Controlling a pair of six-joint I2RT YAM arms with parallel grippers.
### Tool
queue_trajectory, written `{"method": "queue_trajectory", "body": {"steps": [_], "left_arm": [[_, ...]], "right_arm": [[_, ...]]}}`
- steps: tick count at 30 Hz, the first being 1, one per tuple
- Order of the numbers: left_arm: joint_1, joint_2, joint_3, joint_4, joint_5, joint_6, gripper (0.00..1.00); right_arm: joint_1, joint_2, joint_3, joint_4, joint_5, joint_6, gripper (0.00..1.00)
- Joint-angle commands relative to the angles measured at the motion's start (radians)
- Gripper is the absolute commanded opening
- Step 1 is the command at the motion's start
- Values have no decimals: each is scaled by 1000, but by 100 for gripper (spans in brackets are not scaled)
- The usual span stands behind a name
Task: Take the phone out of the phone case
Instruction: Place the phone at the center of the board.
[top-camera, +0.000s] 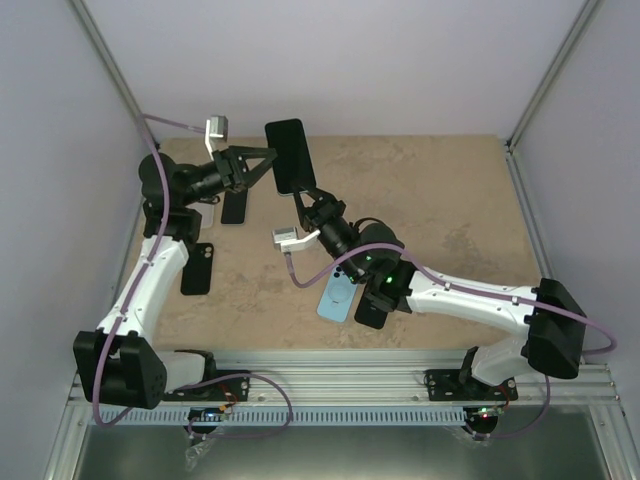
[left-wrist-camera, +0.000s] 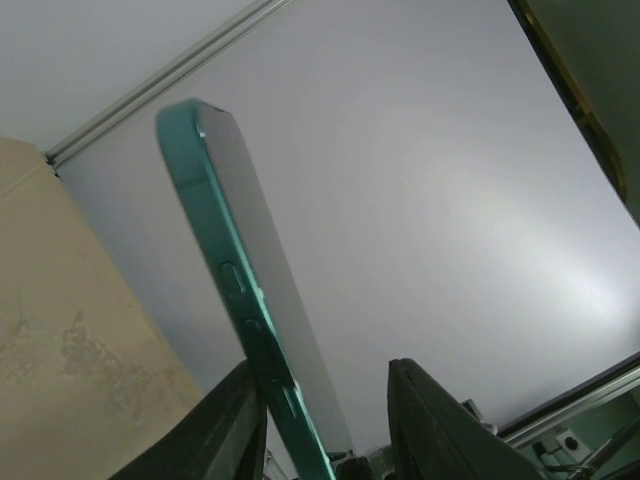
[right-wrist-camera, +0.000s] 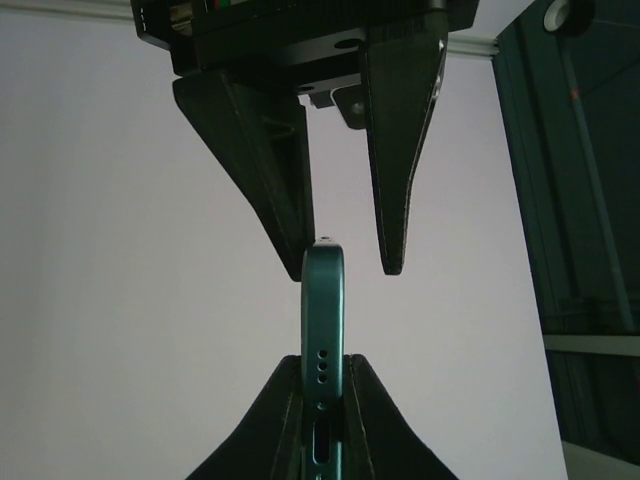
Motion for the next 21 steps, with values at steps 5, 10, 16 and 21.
{"method": "queue_trajectory", "body": {"steps": [5,10,16,21], "left_arm": [[-20,-8,-23,-11,-22,14,23],[-25,-13,-45,-16,-27,8,18],[-29,-14,-51,-27,-28,5,18],[-28,-12,-62,-54,-33,22,3]], "right_arm": [[7,15,-24,189,-2,-84,0],[7,25,-36,223,-10,-118,0],[7,38,-41,248,-15,-150,0],[7,40,-53,267,-19,-165,0]]}}
